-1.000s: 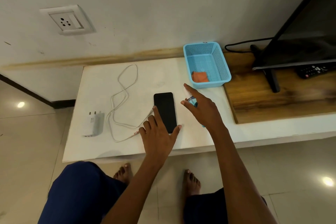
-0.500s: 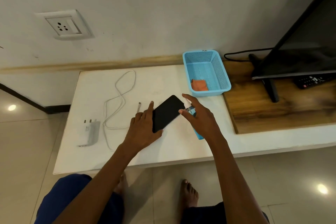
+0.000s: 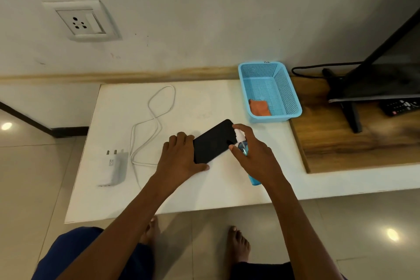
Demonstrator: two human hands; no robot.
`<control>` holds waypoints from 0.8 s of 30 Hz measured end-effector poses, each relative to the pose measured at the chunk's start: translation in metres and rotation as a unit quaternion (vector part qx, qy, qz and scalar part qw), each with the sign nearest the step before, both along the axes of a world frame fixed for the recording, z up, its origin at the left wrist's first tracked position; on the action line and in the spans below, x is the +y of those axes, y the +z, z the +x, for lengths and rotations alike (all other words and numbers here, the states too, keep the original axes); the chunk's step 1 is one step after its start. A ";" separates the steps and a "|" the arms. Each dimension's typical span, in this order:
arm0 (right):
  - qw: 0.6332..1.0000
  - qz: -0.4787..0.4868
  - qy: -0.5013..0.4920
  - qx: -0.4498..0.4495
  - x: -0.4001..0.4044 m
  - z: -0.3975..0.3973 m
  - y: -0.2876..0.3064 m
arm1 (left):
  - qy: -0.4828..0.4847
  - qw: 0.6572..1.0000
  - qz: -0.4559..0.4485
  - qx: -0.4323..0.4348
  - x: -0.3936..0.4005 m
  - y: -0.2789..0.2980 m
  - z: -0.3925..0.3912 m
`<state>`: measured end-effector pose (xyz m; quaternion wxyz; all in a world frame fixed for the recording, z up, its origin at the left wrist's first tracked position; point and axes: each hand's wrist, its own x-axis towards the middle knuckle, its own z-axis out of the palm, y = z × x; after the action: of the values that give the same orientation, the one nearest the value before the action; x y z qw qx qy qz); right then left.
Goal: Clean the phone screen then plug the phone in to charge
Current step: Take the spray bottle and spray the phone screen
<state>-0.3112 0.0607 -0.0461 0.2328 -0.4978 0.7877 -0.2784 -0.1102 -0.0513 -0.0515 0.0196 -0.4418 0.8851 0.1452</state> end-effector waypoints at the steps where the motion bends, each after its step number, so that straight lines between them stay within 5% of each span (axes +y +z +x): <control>1: 1.000 0.001 0.000 0.016 0.000 0.000 0.000 | 0.000 1.000 -0.010 -0.002 0.001 0.000 0.000; 24: 0.993 -0.006 0.026 0.111 -0.015 0.031 0.001 | -0.037 0.997 -0.051 0.041 -0.012 -0.009 0.022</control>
<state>-0.2804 0.0452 -0.0446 0.1476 -0.5474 0.7939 -0.2199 -0.0884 -0.0632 -0.0604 -0.0335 -0.4026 0.9073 0.1167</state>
